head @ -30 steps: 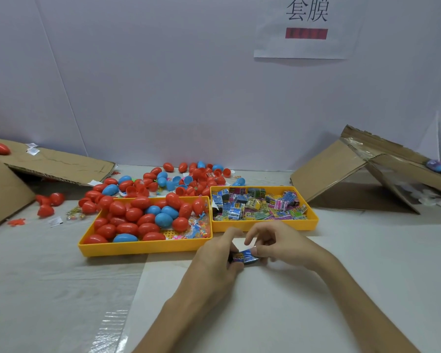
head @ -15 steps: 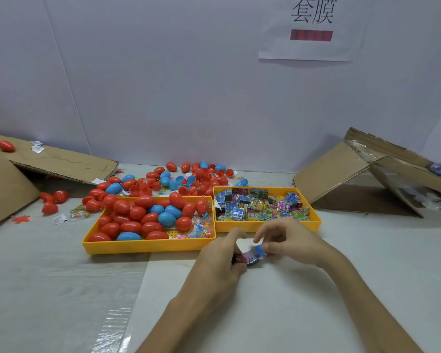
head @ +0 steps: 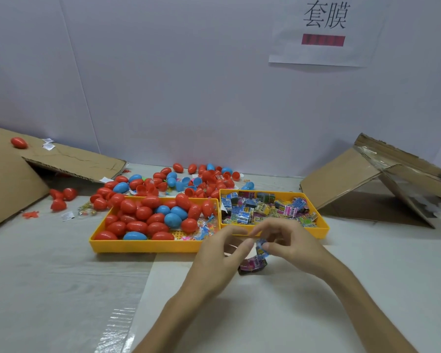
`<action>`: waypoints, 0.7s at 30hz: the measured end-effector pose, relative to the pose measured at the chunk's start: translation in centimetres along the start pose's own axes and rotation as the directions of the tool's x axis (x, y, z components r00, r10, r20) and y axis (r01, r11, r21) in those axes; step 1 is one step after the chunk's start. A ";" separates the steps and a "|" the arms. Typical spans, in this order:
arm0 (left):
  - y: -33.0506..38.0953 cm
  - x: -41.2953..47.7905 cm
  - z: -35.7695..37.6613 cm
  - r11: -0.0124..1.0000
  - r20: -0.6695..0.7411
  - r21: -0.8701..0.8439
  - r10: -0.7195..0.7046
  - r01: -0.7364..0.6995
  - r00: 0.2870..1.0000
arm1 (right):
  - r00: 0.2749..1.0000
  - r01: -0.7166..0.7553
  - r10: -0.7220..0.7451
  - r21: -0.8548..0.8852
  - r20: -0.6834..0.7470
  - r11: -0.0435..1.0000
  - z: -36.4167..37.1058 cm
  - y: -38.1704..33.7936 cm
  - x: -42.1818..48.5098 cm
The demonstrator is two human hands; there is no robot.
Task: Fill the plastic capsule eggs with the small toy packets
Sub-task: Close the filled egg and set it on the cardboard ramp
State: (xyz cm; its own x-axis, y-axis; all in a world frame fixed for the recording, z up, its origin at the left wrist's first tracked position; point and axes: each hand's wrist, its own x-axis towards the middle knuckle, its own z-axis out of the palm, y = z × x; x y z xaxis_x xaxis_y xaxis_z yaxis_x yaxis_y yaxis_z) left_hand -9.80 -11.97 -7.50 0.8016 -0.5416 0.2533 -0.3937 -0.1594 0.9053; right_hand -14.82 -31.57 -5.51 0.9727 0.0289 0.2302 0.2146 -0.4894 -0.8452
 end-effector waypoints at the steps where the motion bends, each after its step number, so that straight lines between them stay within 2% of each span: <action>1: 0.0 0.1 -0.1 1.000 0.007 -0.023 -0.001 0.001 1.000 | 1.000 0.014 -0.013 -0.010 0.012 1.000 0.4 -0.2 0.0; 5: 0.0 0.1 -0.4 0.996 -0.004 -0.089 -0.030 0.030 1.000 | 0.999 0.035 -0.035 -0.004 0.007 0.999 1.0 -0.7 0.1; 8: 0.1 0.0 -0.4 0.976 0.004 -0.204 -0.078 0.077 0.997 | 0.999 0.043 -0.043 0.000 -0.024 0.999 1.1 -0.7 0.1; 15: -0.2 0.1 -0.2 0.991 -0.012 -0.102 -0.091 0.089 0.996 | 0.997 0.042 -0.032 0.136 -0.072 0.990 1.4 -1.0 0.1; 21: -0.2 0.2 -0.3 0.991 -0.046 -0.113 -0.076 0.071 0.996 | 0.993 0.014 0.021 0.300 -0.115 0.954 1.6 -1.2 0.2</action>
State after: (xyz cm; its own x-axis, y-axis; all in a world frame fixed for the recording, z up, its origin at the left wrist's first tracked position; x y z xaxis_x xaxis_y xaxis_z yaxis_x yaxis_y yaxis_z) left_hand -9.40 -11.81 -7.52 0.8490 -0.4896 0.1988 -0.2828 -0.1032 0.9536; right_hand -14.74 -29.56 -5.22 0.9604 -0.0819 0.2662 0.2451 -0.2053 -0.9475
